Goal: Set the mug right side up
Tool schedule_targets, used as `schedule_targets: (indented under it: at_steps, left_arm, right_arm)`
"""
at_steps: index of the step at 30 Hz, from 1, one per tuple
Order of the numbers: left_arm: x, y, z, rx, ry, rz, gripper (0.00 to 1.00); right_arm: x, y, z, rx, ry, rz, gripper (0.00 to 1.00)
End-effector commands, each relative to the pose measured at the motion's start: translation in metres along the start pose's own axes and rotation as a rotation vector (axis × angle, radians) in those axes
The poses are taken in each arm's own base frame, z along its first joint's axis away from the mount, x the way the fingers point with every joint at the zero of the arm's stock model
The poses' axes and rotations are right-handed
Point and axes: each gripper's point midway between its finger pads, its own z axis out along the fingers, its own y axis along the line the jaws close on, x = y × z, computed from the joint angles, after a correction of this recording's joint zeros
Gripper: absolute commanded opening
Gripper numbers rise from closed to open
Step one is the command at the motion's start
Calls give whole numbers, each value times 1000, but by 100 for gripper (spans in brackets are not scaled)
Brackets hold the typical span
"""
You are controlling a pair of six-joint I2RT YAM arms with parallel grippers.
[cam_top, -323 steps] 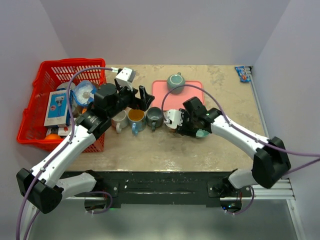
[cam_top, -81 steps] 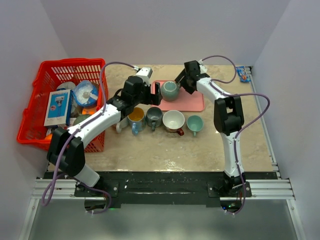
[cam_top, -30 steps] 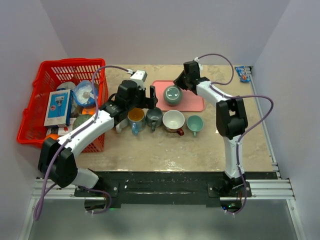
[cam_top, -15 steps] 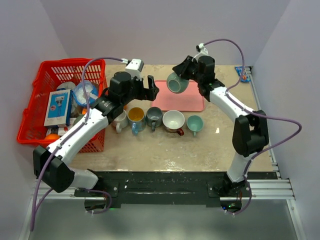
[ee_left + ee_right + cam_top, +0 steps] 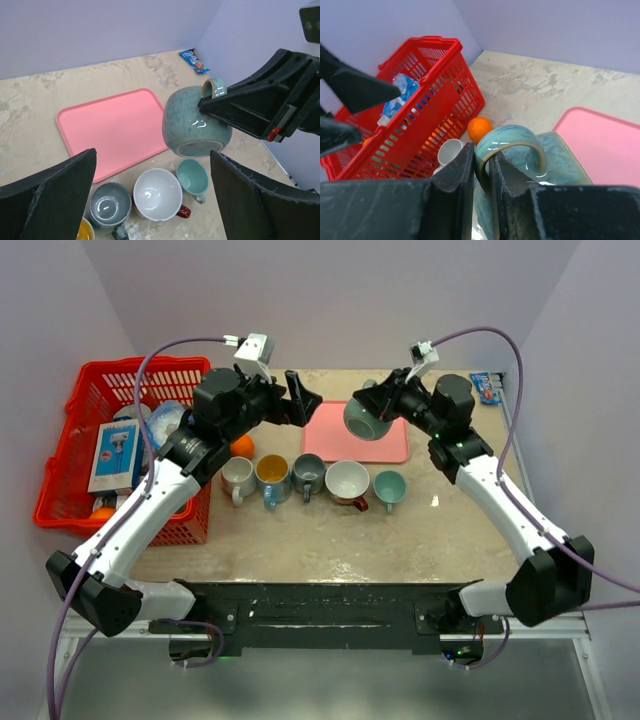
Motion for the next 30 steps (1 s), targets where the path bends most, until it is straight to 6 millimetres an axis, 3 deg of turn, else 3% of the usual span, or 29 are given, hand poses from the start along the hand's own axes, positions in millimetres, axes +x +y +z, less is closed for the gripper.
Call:
schedule_targets:
  at_steps: [1,6,7,9,12,16,23,30]
  left_arm:
    - [-27,-26,-7,118,-61,-33,99]
    - [-25,-36,-4,176,-49,-47,99]
    - [-24,-40,-3,195,-43,-51,99]
    - [-24,-44,0,218,-39,-57,99]
    - [-22,-55,5,279,-19,-93,99]
    - [-3,-71,11,371,69,-167,99]
    - [39,-94,18,416,205,-213,98]
    - [57,-122,15,455,256,-246,93]
  right_arm:
    - [-37,31,-30,-38,-135,-195,0]
    - [-26,23,-60,52,-139,-311,0]
    - [-16,19,-63,52,-119,-329,0]
    - [-15,25,-75,32,-129,-394,0]
    - [3,34,-85,-39,-95,-451,0]
    - [9,63,-103,-173,-92,-486,0]
    - [22,82,-125,-240,-105,-555,0]
    - [39,73,-127,-152,-123,-720,0]
